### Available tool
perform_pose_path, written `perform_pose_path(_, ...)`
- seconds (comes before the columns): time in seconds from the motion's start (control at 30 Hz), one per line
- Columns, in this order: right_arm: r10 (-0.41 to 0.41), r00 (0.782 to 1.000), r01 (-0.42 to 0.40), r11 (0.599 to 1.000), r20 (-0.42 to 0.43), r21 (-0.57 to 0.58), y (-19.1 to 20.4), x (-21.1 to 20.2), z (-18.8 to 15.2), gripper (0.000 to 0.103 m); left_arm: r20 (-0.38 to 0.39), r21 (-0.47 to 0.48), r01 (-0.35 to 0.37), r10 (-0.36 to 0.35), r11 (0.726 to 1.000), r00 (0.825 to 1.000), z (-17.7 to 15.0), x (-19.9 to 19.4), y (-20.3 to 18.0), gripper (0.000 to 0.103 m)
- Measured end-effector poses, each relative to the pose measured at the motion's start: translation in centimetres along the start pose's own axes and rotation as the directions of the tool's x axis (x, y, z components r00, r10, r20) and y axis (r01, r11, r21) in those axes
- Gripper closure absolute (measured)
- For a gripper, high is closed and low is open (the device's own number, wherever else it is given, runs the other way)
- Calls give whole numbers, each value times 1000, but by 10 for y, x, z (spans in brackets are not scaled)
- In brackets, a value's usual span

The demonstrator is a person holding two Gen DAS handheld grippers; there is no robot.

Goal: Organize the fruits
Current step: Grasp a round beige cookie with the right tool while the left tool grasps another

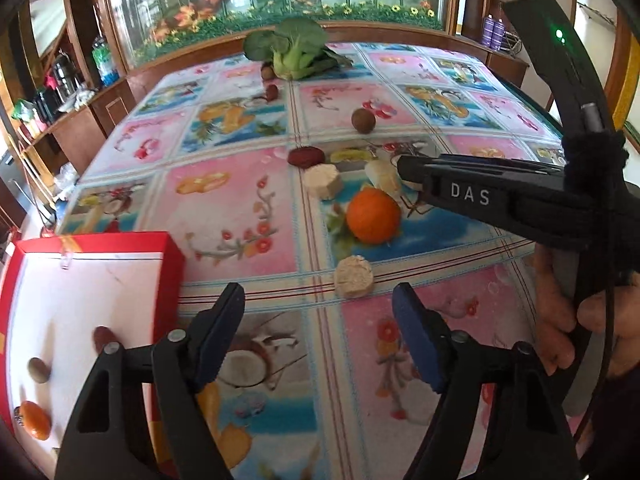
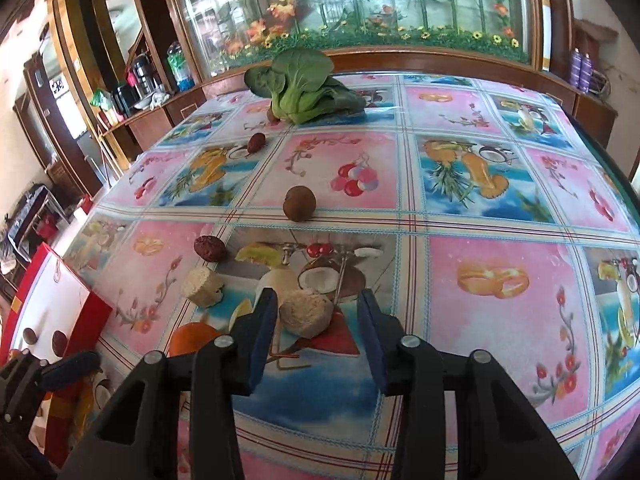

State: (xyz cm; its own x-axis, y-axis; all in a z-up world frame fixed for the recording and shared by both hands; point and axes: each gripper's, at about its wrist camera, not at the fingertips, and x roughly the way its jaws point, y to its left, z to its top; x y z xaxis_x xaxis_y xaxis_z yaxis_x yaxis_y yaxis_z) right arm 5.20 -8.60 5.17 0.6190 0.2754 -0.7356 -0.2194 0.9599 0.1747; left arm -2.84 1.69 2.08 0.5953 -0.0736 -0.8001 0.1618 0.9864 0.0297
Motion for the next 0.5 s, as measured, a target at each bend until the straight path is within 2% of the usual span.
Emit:
perform_pose_path(0.07,-13,1000,13,1000,-14,-17,2,3,-1,67,-15,-3,6,-6,1000,1000,2,6,-1,28)
perform_pose_path(0.1,-21,1000,21,999,-17,-26,2,4,0,68,-22,-4,10,-10,1000,1000,3,8,-2,32)
perform_pose_path(0.17,-26,999,25,999,-19,-32,2,5,-1,75,-37,-4,23,-23,1000,999,5,14,-3,40)
perform_pose_path(0.2,-23,1000,22,999,-22,-31,1,5,-1,77,-39,-9,32,-32,999,999,6,16,-3,40)
perform_pose_path(0.3,-21,999,20,999,-26,-33,1,4,0,77,-36,-10,40,-41,999,999,11,18,-3,48)
perform_pose_path(0.43,-18,999,17,1000,-28,-26,0,1,0,77,-34,3,54,-54,999,998,13,19,-5,66)
perform_pose_path(0.5,-15,1000,14,1000,-18,-20,0,-2,1,77,-33,2,55,-55,998,998,14,19,-5,69)
